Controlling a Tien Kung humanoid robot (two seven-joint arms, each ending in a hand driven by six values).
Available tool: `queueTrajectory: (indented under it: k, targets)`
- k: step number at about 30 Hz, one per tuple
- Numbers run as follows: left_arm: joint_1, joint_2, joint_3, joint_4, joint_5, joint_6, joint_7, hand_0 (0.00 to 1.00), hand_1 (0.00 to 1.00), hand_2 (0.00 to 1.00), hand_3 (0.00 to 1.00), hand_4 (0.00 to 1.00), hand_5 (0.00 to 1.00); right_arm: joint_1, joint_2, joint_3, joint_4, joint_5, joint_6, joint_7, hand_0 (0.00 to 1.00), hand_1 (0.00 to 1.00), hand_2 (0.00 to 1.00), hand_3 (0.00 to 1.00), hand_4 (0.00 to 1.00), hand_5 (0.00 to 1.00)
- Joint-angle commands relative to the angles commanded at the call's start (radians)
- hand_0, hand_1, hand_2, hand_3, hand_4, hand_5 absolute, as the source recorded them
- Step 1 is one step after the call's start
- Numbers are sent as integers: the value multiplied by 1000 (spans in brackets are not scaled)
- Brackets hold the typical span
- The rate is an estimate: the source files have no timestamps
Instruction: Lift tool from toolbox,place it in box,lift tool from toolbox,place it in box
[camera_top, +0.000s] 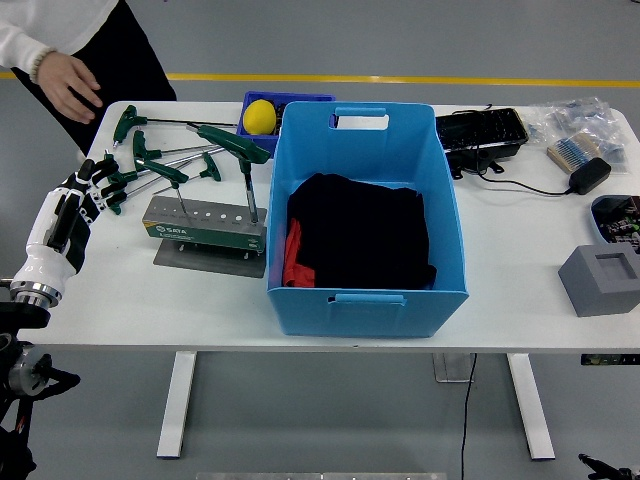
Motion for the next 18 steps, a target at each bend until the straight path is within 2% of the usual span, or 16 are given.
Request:
queueTrajectory:
  k: [18]
  targets:
    - [-2, -1, 0, 3, -1, 1, 1, 735, 750, 844, 768, 870, 832, 2, -1, -1, 0, 0, 1, 0, 625, 602, 664, 539, 784, 665]
